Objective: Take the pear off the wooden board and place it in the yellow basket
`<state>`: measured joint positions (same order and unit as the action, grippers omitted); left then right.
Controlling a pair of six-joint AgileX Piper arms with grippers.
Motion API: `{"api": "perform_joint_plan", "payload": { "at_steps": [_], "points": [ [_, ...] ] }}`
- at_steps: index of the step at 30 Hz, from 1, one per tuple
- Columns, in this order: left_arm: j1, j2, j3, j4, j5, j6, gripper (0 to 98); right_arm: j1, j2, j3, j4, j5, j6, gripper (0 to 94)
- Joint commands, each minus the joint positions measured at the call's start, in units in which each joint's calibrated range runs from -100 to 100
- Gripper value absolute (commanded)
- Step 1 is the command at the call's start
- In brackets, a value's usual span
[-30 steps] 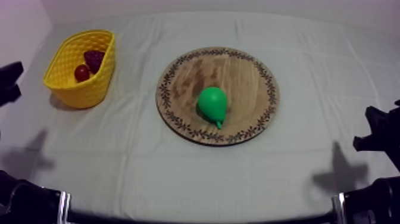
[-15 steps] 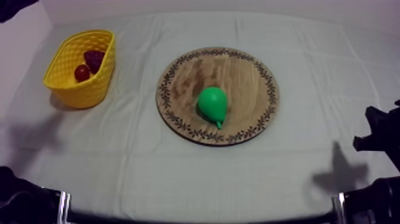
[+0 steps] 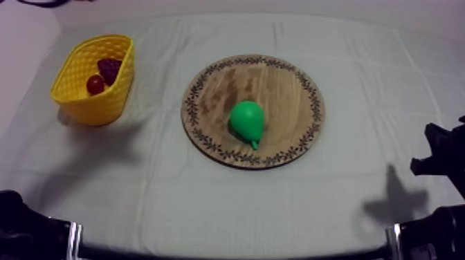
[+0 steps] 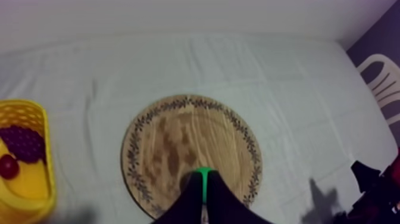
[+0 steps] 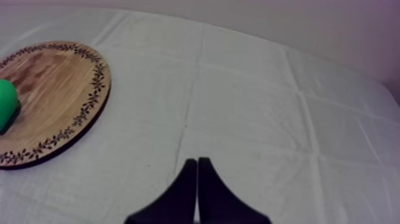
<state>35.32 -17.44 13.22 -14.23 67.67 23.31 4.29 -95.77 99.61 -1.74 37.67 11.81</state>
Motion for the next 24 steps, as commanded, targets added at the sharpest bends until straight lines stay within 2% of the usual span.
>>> {"api": "perform_joint_plan", "payload": {
  "at_steps": [1, 6, 13, 16, 18, 20, 24],
  "points": [
    [1.8, 4.1, 0.2, -0.58, 0.0, 1.9, 0.0, 0.0, 0.0, 0.1, 0.0, 0.1, 0.0, 0.5],
    [4.2, 11.0, -0.3, -1.84, -0.5, 4.5, 0.0, 0.0, 0.0, 0.1, 0.0, 0.1, 0.0, 0.5],
    [5.4, 20.0, -3.6, -2.14, -2.0, 6.6, 0.1, 0.0, 0.0, 0.1, 0.0, 0.1, 0.0, 0.5],
    [5.3, 23.1, -4.7, -2.21, -3.2, 6.8, 4.5, 0.0, 0.0, 0.1, 0.0, 0.1, 0.0, 0.5],
    [5.2, 24.8, -5.4, -2.23, -3.7, 7.0, 11.2, 0.0, 0.0, 0.1, 0.0, 0.1, 0.0, 0.5],
    [5.0, 26.0, -6.3, -1.93, -4.0, 6.7, 23.5, 0.0, 0.0, 0.1, 0.0, 0.1, 0.0, 0.5],
    [4.6, 27.9, -8.2, 1.28, -3.6, 1.3, 56.5, 0.0, 0.0, 0.1, 0.0, 0.1, 0.0, 0.5]
  ]
}}
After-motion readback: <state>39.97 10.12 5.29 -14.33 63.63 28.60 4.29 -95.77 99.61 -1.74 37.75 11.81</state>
